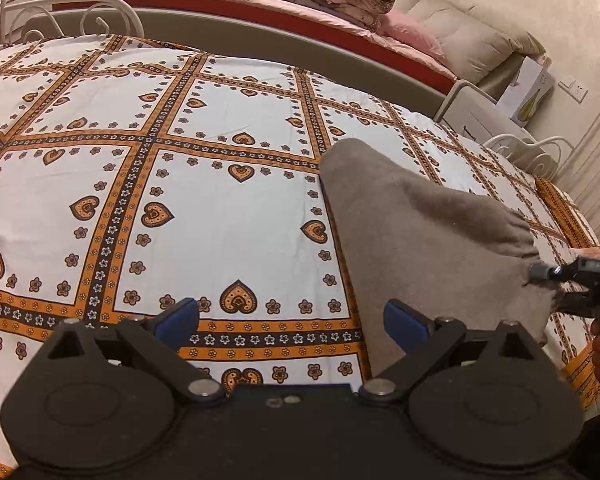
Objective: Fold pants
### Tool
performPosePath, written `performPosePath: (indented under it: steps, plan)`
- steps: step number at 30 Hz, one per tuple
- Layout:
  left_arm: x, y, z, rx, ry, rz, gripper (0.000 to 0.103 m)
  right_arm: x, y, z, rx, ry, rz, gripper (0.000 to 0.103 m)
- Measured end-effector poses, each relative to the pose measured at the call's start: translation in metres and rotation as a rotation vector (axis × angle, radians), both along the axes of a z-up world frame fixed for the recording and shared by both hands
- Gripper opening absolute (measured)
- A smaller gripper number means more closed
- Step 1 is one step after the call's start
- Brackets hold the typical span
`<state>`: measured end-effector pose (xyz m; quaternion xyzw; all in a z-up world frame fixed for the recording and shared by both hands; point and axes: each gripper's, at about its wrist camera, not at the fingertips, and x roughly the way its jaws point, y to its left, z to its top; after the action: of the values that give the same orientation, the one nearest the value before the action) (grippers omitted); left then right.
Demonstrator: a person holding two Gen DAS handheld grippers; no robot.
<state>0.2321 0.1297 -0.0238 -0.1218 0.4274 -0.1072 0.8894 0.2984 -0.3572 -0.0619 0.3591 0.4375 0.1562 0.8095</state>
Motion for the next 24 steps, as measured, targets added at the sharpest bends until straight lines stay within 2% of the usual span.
performPosePath:
  steps: [1, 3, 4, 6, 17, 20, 24]
  plan:
    - [0.000, 0.000, 0.000, 0.001, -0.004, -0.002, 0.093, -0.003, -0.004, 0.006, 0.017, -0.030, -0.014, 0.051]
    - [0.000, -0.001, 0.000, 0.006, -0.005, -0.007, 0.093, -0.007, -0.009, 0.013, 0.015, -0.065, -0.024, 0.075]
    - [0.001, -0.001, -0.001, 0.008, -0.003, -0.007, 0.093, -0.009, -0.012, 0.016, 0.011, -0.078, -0.038, 0.077]
    - [0.002, -0.002, -0.002, 0.007, 0.003, -0.006, 0.093, -0.010, -0.016, 0.019, 0.002, -0.088, -0.053, 0.079]
    - [0.015, -0.023, -0.011, -0.020, 0.003, -0.059, 0.092, -0.006, -0.025, 0.006, -0.014, -0.023, 0.032, 0.079]
    - [0.025, -0.029, -0.015, -0.081, 0.014, -0.069, 0.091, -0.003, -0.026, 0.003, -0.042, -0.022, 0.043, 0.080]
    - [0.043, -0.036, -0.026, -0.200, 0.054, -0.087, 0.083, 0.003, -0.030, -0.008, -0.014, 0.014, 0.051, 0.081]
